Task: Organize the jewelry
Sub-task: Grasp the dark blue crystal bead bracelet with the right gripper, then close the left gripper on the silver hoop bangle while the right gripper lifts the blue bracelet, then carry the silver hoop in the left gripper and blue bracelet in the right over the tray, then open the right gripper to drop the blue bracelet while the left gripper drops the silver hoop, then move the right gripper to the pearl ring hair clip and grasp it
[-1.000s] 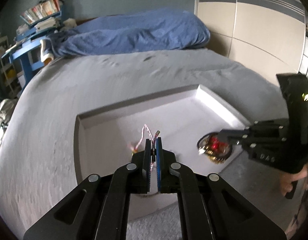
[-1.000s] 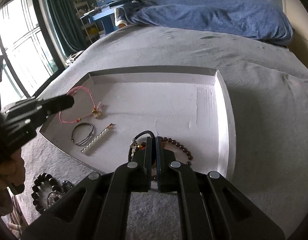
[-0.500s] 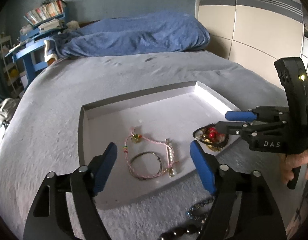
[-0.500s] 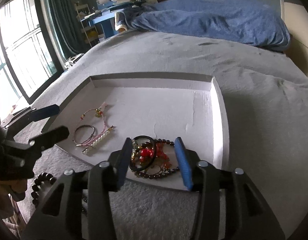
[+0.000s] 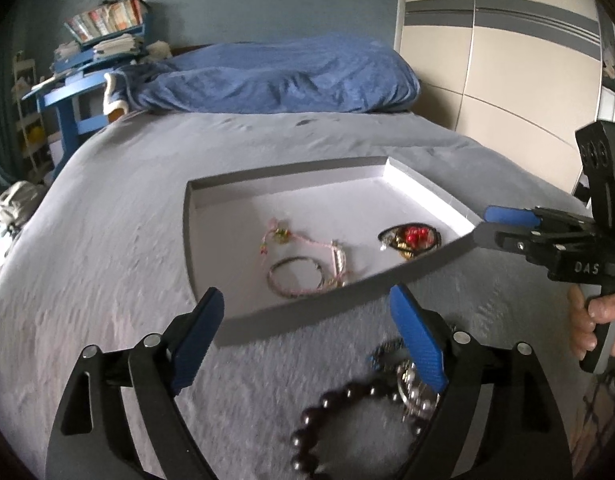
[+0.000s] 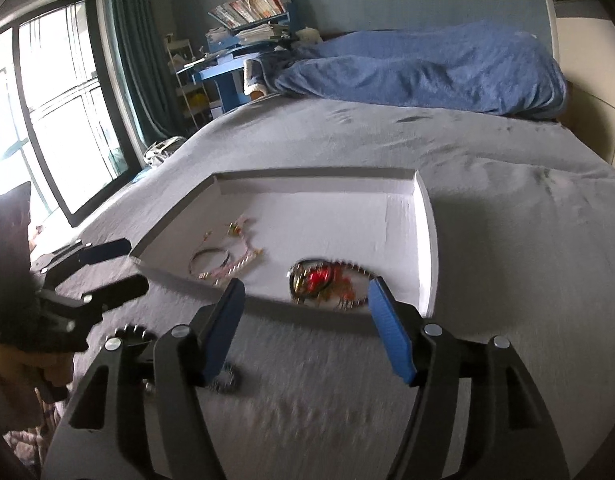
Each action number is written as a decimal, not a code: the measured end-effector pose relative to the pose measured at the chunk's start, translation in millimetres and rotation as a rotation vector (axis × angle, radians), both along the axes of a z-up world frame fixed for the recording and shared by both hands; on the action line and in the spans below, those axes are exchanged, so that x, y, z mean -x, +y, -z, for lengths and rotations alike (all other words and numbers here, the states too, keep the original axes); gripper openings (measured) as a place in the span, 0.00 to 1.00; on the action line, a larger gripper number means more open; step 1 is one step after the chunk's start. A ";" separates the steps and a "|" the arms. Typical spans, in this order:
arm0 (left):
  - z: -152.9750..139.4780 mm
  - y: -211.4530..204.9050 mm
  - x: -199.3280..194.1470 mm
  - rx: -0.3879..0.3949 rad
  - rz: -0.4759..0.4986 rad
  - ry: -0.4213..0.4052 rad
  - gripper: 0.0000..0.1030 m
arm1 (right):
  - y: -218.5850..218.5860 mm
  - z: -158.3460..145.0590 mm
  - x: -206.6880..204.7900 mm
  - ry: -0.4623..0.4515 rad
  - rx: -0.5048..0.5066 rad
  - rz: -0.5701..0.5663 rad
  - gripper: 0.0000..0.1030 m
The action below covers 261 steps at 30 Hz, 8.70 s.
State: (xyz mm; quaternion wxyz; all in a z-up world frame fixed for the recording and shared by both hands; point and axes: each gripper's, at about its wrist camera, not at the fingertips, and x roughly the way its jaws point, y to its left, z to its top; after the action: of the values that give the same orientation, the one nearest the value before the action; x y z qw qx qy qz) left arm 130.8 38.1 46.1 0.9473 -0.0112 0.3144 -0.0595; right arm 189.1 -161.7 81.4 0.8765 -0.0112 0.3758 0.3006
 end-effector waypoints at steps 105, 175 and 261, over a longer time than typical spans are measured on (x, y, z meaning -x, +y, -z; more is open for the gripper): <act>-7.1 -72.4 24.2 -0.155 0.296 0.010 0.50 | -55.0 32.7 23.8 0.120 -0.014 0.010 0.07; 22.0 -29.3 -113.6 -0.101 0.109 0.217 0.50 | 23.1 9.4 -74.2 0.120 -0.010 -0.020 0.07; 25.6 32.4 63.2 0.046 0.009 0.083 0.88 | 70.7 30.9 56.3 0.187 -0.040 -0.233 0.40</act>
State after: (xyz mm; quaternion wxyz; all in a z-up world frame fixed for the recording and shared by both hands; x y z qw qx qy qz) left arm 67.6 70.5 20.6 0.9327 -0.0339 0.3521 -0.0703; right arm 132.8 -91.1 50.4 0.7969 -0.0091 0.4459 0.4075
